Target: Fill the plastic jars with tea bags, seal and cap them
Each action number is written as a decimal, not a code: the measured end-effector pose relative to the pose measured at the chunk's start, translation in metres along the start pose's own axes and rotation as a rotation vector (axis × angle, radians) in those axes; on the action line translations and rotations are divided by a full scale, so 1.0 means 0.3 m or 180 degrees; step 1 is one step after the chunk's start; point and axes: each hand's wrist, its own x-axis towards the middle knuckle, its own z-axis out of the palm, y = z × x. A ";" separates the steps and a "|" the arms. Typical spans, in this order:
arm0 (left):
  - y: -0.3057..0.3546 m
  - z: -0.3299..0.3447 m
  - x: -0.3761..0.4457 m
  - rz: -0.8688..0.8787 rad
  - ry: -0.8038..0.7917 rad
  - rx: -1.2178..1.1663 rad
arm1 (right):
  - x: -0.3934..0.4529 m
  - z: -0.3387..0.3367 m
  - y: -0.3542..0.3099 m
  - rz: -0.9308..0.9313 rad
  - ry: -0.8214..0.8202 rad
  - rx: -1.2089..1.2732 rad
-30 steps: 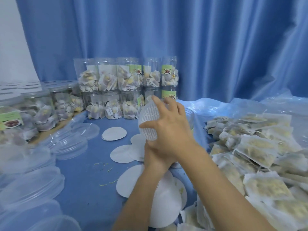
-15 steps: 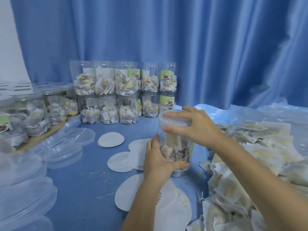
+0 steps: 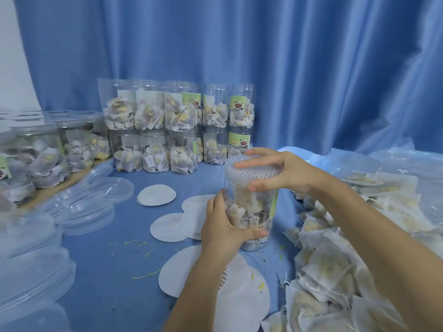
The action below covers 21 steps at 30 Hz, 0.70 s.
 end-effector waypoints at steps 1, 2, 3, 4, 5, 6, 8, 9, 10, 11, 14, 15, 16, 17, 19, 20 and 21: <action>0.002 -0.002 -0.001 -0.0005 0.0009 -0.0019 | 0.005 -0.007 0.002 -0.0013 -0.0072 0.0022; 0.004 -0.003 -0.003 -0.0018 0.0014 -0.0047 | 0.011 -0.013 0.004 -0.0023 -0.0135 0.0027; 0.006 -0.004 -0.005 -0.0036 0.0011 -0.0086 | 0.017 -0.020 0.005 -0.0034 -0.0204 0.0019; 0.008 -0.007 -0.007 -0.0059 -0.0005 -0.0137 | 0.023 -0.027 0.005 -0.0040 -0.0292 0.0005; 0.010 -0.010 -0.007 -0.0080 -0.0035 -0.0188 | 0.029 -0.033 0.001 -0.0028 -0.0397 -0.0019; 0.012 -0.012 -0.008 -0.0099 -0.0077 -0.0225 | 0.032 -0.037 -0.005 0.0001 -0.0495 -0.0070; 0.016 -0.019 -0.007 -0.0117 -0.0146 -0.0263 | 0.030 -0.037 -0.014 0.0015 -0.0514 -0.0221; 0.017 -0.019 -0.007 -0.0124 -0.0170 -0.0266 | 0.023 -0.029 -0.015 -0.0020 -0.0387 -0.0247; 0.018 -0.018 -0.006 -0.0128 -0.0182 -0.0254 | 0.012 -0.015 -0.014 -0.0059 -0.0170 -0.0242; 0.020 -0.014 -0.005 -0.0125 -0.0173 -0.0233 | -0.002 0.006 -0.013 -0.0083 0.0105 -0.0277; 0.027 0.010 -0.007 -0.0137 -0.0072 -0.0145 | -0.030 0.097 -0.021 0.0140 0.1027 -0.0841; 0.031 0.017 -0.008 -0.0144 -0.0034 -0.0119 | -0.027 0.130 -0.029 0.0304 0.1316 -0.1098; 0.036 0.022 -0.009 -0.0148 0.0008 -0.0108 | -0.018 0.160 -0.040 0.0476 0.1551 -0.1359; 0.039 0.026 -0.011 -0.0141 0.0053 -0.0103 | -0.006 0.185 -0.053 0.0616 0.1721 -0.1610; 0.047 0.033 -0.019 -0.0109 0.0129 -0.0012 | 0.014 0.217 -0.072 0.0805 0.1898 -0.1906; 0.047 0.035 -0.022 -0.0098 0.0157 0.0072 | 0.017 0.222 -0.074 0.0836 0.1928 -0.1907; 0.045 0.034 -0.025 -0.0089 0.0180 0.0135 | 0.016 0.218 -0.073 0.0797 0.1907 -0.1838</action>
